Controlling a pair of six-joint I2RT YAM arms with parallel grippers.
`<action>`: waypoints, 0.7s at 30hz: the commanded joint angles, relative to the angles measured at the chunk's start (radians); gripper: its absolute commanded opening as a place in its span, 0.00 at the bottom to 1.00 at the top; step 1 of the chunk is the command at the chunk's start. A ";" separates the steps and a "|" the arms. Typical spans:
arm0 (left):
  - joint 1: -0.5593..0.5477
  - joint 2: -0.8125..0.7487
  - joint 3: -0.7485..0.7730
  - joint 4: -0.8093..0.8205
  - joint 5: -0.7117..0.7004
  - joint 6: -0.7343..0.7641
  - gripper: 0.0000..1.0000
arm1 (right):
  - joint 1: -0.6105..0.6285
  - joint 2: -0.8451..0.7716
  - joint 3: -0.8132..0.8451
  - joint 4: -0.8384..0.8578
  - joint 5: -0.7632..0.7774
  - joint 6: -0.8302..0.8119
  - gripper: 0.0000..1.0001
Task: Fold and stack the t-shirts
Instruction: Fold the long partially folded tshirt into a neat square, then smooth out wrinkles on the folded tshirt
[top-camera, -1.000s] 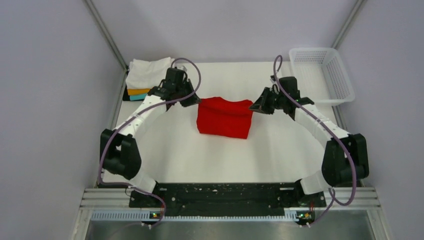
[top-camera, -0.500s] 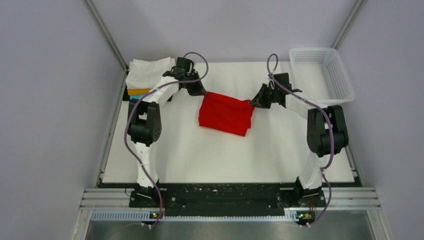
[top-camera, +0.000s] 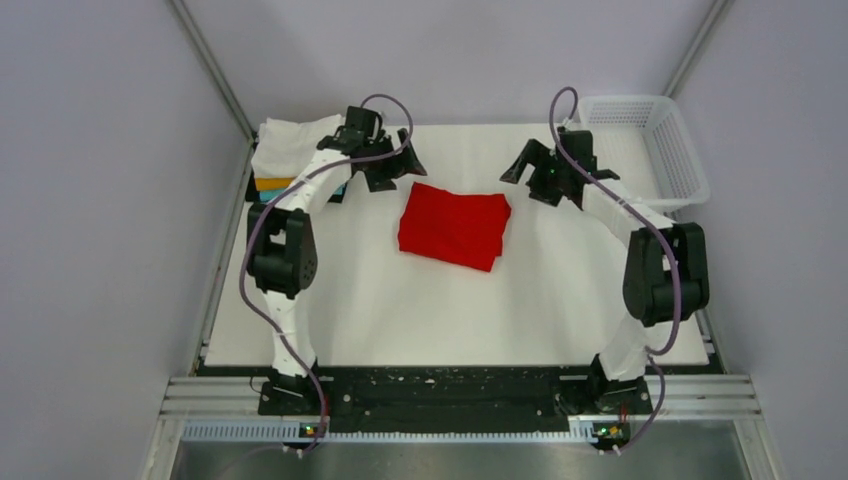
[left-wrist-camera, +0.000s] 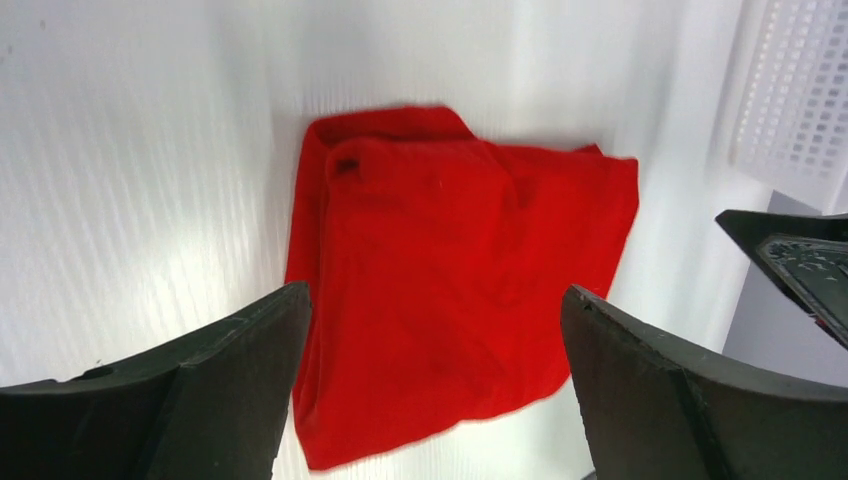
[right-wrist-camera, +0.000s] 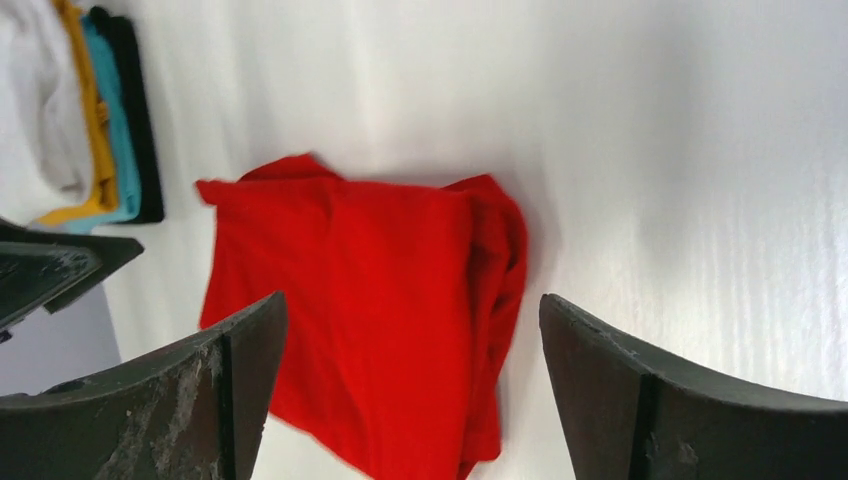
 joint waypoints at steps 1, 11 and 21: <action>-0.025 -0.196 -0.106 0.025 -0.005 0.029 0.99 | 0.081 -0.171 -0.046 0.068 -0.060 -0.060 0.95; -0.059 -0.178 -0.335 0.187 0.259 -0.011 0.99 | 0.182 0.059 -0.069 0.423 -0.196 0.150 0.95; -0.094 -0.145 -0.630 0.210 0.206 -0.037 0.99 | 0.151 0.227 -0.153 0.350 -0.103 0.131 0.95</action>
